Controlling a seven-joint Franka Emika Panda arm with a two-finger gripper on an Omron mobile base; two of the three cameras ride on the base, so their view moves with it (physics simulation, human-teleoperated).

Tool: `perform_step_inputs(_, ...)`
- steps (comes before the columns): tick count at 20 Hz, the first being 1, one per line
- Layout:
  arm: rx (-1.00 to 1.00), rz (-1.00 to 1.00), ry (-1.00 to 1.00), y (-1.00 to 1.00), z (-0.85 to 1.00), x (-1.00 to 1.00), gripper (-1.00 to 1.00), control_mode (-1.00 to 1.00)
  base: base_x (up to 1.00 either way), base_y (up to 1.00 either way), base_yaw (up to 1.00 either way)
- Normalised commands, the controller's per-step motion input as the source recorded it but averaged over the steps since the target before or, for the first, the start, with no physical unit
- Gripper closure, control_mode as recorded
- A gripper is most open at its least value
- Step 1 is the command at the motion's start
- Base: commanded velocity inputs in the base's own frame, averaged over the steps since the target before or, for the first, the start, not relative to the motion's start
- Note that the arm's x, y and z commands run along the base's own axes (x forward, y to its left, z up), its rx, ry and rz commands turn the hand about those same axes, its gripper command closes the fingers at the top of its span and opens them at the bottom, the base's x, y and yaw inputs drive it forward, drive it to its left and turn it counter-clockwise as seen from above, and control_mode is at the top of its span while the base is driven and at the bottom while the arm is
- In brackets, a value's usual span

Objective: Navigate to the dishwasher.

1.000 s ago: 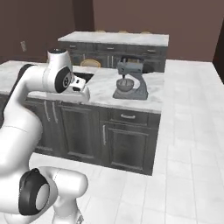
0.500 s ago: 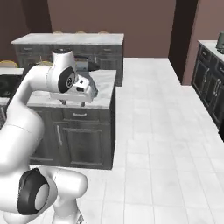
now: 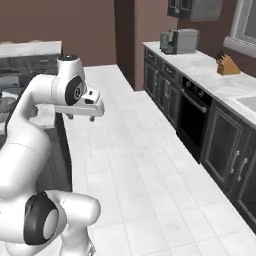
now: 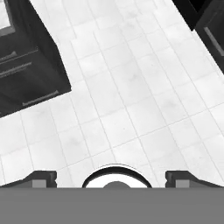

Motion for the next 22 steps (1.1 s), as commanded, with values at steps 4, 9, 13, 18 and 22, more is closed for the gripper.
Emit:
perform_step_inputs(4,0.0,0.0,0.0,0.0,0.0,0.0,-1.0,1.0,0.39,-0.06,-0.64)
perform_step_inputs(9,0.0,0.0,0.0,0.0,0.0,0.0,-1.0,1.0,0.29,0.0,-0.69)
perform_step_inputs(13,0.0,0.0,0.0,0.0,0.0,0.0,-1.0,1.0,0.34,0.0,-0.7)
perform_step_inputs(18,0.0,0.0,0.0,0.0,0.0,0.0,-1.0,1.0,0.61,0.1,-0.63)
perform_step_inputs(22,0.0,0.0,0.0,0.0,0.0,0.0,-1.0,1.0,0.71,0.0,-0.58)
